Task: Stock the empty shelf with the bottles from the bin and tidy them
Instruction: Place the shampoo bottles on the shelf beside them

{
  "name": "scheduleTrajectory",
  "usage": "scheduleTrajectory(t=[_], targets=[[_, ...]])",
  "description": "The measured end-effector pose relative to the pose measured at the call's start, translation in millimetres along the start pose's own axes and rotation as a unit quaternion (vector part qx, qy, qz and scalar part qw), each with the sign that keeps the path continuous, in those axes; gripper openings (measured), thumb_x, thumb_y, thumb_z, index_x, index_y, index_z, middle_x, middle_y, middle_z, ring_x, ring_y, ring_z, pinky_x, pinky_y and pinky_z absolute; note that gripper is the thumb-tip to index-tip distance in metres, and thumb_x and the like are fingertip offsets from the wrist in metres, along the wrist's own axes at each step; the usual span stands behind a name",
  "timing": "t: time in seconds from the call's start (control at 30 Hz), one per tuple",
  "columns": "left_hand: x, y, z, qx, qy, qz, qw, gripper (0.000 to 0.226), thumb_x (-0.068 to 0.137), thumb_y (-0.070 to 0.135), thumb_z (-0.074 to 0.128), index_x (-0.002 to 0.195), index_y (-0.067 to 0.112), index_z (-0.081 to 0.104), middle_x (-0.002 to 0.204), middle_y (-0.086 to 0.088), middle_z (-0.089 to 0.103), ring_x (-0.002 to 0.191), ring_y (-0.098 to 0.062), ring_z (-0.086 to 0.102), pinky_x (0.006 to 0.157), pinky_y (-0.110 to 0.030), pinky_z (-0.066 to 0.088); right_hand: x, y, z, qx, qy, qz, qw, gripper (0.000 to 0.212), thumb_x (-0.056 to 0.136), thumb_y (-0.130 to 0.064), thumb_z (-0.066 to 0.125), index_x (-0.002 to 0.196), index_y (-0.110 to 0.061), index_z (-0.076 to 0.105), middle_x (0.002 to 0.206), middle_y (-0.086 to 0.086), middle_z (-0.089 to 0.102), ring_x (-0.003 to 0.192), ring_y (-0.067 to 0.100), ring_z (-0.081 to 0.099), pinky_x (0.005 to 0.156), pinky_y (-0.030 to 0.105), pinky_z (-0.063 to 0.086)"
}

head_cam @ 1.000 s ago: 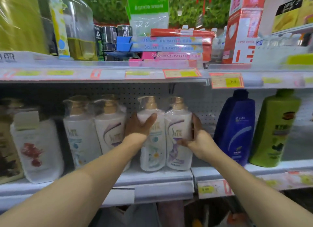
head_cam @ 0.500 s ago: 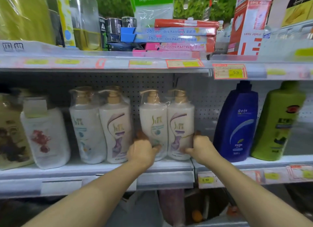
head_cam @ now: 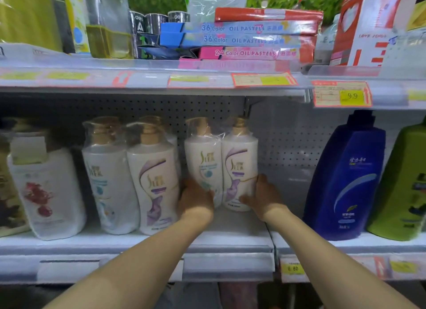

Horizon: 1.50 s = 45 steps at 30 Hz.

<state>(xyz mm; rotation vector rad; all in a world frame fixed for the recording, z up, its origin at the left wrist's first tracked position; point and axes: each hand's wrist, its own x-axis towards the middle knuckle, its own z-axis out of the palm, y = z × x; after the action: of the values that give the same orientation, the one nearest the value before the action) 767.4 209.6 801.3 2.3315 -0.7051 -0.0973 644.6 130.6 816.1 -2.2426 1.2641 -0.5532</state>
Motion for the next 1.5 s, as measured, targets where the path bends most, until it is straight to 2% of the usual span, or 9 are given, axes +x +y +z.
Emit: scheduleTrajectory(t=[0.17, 0.3, 0.43, 0.57, 0.73, 0.9, 1.0, 1.17, 1.5], targets=[[9.3, 2.9, 9.9, 0.012, 0.015, -0.017, 1.0, 0.057, 0.094, 0.033, 0.054, 0.132, 0.001, 0.028, 0.133, -0.021, 0.048, 0.121, -0.036, 0.051, 0.091, -0.038, 0.044, 11.9, -1.1, 5.2, 0.009, 0.014, -0.026, 1.0, 0.052, 0.086, -0.025, 0.069, 0.123, -0.004, 0.039, 0.121, 0.014, 0.057, 0.106, 0.03, 0.058, 0.076, 0.03, 0.043], [13.1, 4.3, 12.9, 0.005, 0.024, -0.015, 1.0, 0.052, 0.095, 0.028, 0.052, 0.132, 0.0, 0.029, 0.132, -0.021, 0.047, 0.121, -0.036, 0.051, 0.091, -0.038, 0.044, 18.1, -1.6, 9.2, -0.013, 0.017, -0.024, 0.999, 0.05, 0.088, -0.021, 0.066, 0.124, -0.003, 0.038, 0.123, 0.017, 0.055, 0.108, 0.033, 0.057, 0.082, 0.035, 0.047], [10.9, 1.8, 10.1, 0.031, 0.0, 0.001, 1.0, 0.061, 0.089, 0.021, 0.06, 0.135, -0.002, 0.027, 0.137, -0.021, 0.043, 0.127, -0.034, 0.045, 0.098, -0.035, 0.04, 17.2, 0.7, 11.9, -0.072, 0.013, -0.018, 0.997, 0.033, 0.093, -0.009, 0.049, 0.124, -0.004, 0.038, 0.123, 0.016, 0.053, 0.11, 0.032, 0.055, 0.085, 0.038, 0.047], [3.8, -2.7, 4.3, 0.07, -0.041, 0.041, 0.996, 0.063, 0.089, 0.022, 0.06, 0.139, 0.002, 0.027, 0.139, -0.017, 0.043, 0.129, -0.031, 0.044, 0.101, -0.033, 0.039, 6.6, -1.3, 8.5, -0.146, -0.007, -0.012, 0.989, 0.046, 0.089, -0.01, 0.055, 0.131, -0.007, 0.036, 0.134, 0.016, 0.041, 0.123, 0.033, 0.04, 0.098, 0.04, 0.042], [-18.9, -15.0, -13.2, 0.08, -0.067, 0.101, 0.989, 0.065, 0.086, 0.019, 0.068, 0.138, 0.006, 0.031, 0.136, -0.013, 0.046, 0.121, -0.028, 0.051, 0.094, -0.028, 0.044, -20.0, -3.8, -0.4, -0.196, -0.03, -0.03, 0.98, 0.066, 0.083, -0.025, 0.067, 0.138, -0.013, 0.031, 0.136, 0.012, 0.036, 0.125, 0.031, 0.036, 0.098, 0.038, 0.04], [-47.0, -21.9, -41.1, 0.097, -0.062, 0.155, 0.981, 0.045, 0.091, 0.019, 0.061, 0.129, 0.004, 0.042, 0.126, -0.015, 0.054, 0.112, -0.03, 0.057, 0.086, -0.033, 0.048, -57.5, -11.2, -5.8, -0.184, -0.008, -0.064, 0.981, 0.064, 0.084, -0.02, 0.067, 0.137, -0.012, 0.032, 0.132, 0.013, 0.041, 0.119, 0.032, 0.043, 0.094, 0.04, 0.044], [-62.9, -29.9, -62.5, 0.086, -0.057, 0.159, 0.982, 0.045, 0.09, 0.025, 0.062, 0.127, 0.006, 0.045, 0.127, -0.014, 0.054, 0.117, -0.031, 0.054, 0.089, -0.036, 0.046, -83.7, -22.2, -3.3, -0.219, -0.003, -0.072, 0.973, 0.067, 0.086, -0.025, 0.065, 0.141, -0.011, 0.029, 0.138, 0.015, 0.038, 0.126, 0.032, 0.035, 0.098, 0.04, 0.04], [-76.0, -67.9, -96.9, 0.069, -0.074, 0.167, 0.981, 0.055, 0.09, 0.028, 0.061, 0.135, 0.011, 0.035, 0.134, -0.012, 0.047, 0.121, -0.032, 0.048, 0.088, -0.038, 0.042, -127.3, -46.8, 11.8, -0.236, 0.002, -0.073, 0.969, 0.065, 0.087, -0.031, 0.065, 0.138, -0.008, 0.031, 0.138, 0.015, 0.037, 0.127, 0.031, 0.033, 0.101, 0.037, 0.038], [-93.7, -220.5, -162.5, 0.078, -0.114, 0.141, 0.98, 0.053, 0.087, 0.033, 0.064, 0.13, 0.014, 0.041, 0.131, -0.008, 0.049, 0.117, -0.03, 0.051, 0.09, -0.041, 0.047, -214.2, -114.6, 97.9, -0.207, -0.045, -0.082, 0.974, 0.067, 0.088, -0.03, 0.065, 0.141, -0.008, 0.029, 0.141, 0.016, 0.031, 0.131, 0.033, 0.029, 0.106, 0.038, 0.033]])
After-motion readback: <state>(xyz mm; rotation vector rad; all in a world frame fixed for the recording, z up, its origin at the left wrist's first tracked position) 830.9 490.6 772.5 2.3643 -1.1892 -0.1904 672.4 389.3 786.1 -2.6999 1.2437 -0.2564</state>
